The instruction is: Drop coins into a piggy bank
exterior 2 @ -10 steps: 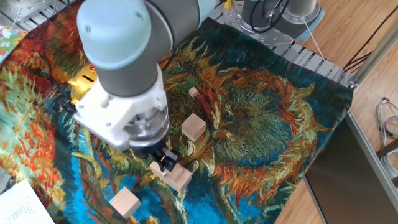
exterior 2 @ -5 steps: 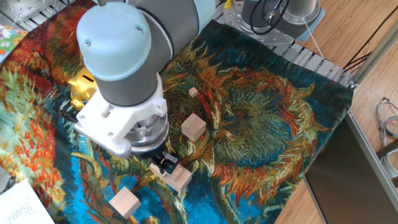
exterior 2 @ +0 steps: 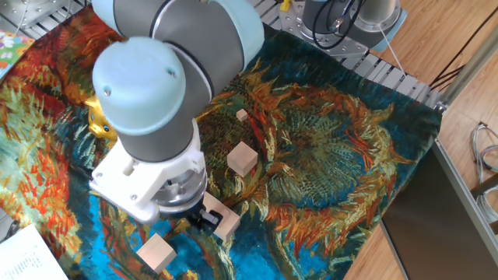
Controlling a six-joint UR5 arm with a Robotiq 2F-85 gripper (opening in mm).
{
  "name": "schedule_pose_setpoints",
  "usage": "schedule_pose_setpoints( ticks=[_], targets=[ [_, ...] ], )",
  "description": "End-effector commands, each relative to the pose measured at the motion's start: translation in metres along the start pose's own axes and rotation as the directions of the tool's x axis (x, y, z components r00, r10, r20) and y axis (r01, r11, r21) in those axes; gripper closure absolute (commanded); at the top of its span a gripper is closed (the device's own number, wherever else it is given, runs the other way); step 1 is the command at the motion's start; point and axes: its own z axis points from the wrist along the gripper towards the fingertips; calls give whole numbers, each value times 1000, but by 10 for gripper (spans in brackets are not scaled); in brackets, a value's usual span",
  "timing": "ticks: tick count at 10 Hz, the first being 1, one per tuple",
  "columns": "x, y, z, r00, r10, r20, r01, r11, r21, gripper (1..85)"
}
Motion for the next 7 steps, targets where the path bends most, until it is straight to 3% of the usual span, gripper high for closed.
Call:
schedule_pose_setpoints(
  ticks=[1,4,5,7],
  targets=[
    [-6,2,3,1000,15,9,-15,1000,-6,333],
    [1,5,8,999,41,-6,-41,999,-22,337],
    [7,6,11,999,40,-2,-40,999,-24,340],
    [3,7,12,999,29,22,-29,999,-24,340]
  ],
)
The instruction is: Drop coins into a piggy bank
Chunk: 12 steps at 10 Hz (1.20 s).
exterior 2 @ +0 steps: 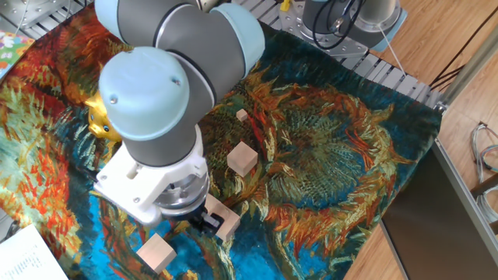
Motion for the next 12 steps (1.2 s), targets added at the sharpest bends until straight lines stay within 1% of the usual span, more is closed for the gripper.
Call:
schedule_pose_setpoints(
  ticks=[1,2,3,4,6,7,8,9,12],
  targets=[
    [0,4,2,1000,3,17,-3,1000,-17,340],
    [-1,1,2,1000,6,20,-5,1000,-7,340],
    [0,1,3,1000,10,13,-10,1000,-2,340],
    [4,1,3,1000,11,-1,-11,1000,-1,340],
    [13,1,2,1000,16,-9,-16,1000,-14,347],
    [17,2,-3,1000,21,-11,-21,1000,-13,347],
    [23,8,-12,1000,27,-12,-28,999,-33,347],
    [26,9,-17,999,35,-16,-36,999,-36,347],
    [27,9,-17,998,66,-19,-66,997,-36,343]
  ],
)
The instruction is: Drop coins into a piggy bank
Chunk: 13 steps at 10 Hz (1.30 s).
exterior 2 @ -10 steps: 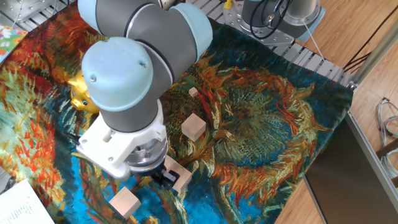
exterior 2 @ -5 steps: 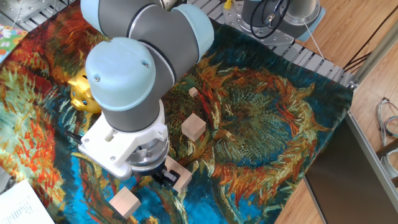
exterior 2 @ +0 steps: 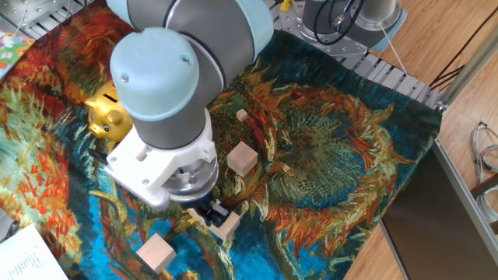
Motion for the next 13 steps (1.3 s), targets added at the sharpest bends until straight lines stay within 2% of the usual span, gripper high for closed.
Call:
schedule_pose_setpoints(
  ticks=[1,5,8,11,12,13],
  targets=[
    [5,5,-5,999,48,-8,-48,999,-20,343],
    [5,2,-4,998,63,-11,-63,998,-7,340],
    [-6,5,11,998,63,-11,-64,998,-20,343],
    [-10,3,22,998,56,-13,-56,998,-9,343],
    [-6,-2,17,999,50,-22,-50,999,6,343],
    [-1,0,16,998,53,-42,-53,999,3,343]
  ],
)
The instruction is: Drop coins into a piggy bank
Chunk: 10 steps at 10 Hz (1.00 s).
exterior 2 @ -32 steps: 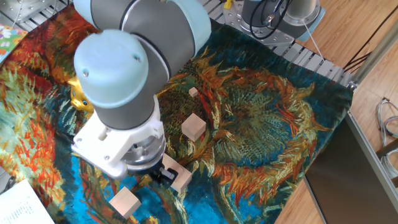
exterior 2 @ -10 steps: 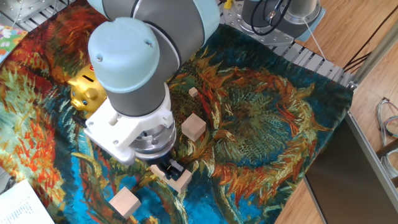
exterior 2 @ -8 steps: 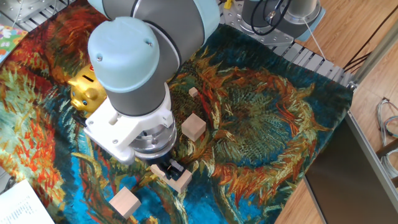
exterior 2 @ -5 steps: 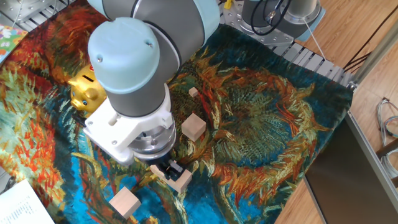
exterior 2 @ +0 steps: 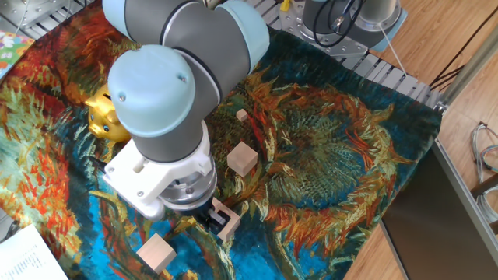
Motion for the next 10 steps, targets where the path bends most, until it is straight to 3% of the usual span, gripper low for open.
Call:
schedule_pose_setpoints(
  ticks=[1,6,10],
  targets=[
    [5,-4,0,1000,6,-26,-6,1000,9,343],
    [-9,6,8,1000,19,3,-19,1000,-16,370],
    [-10,-1,11,1000,-7,6,7,1000,6,380]
  ],
)
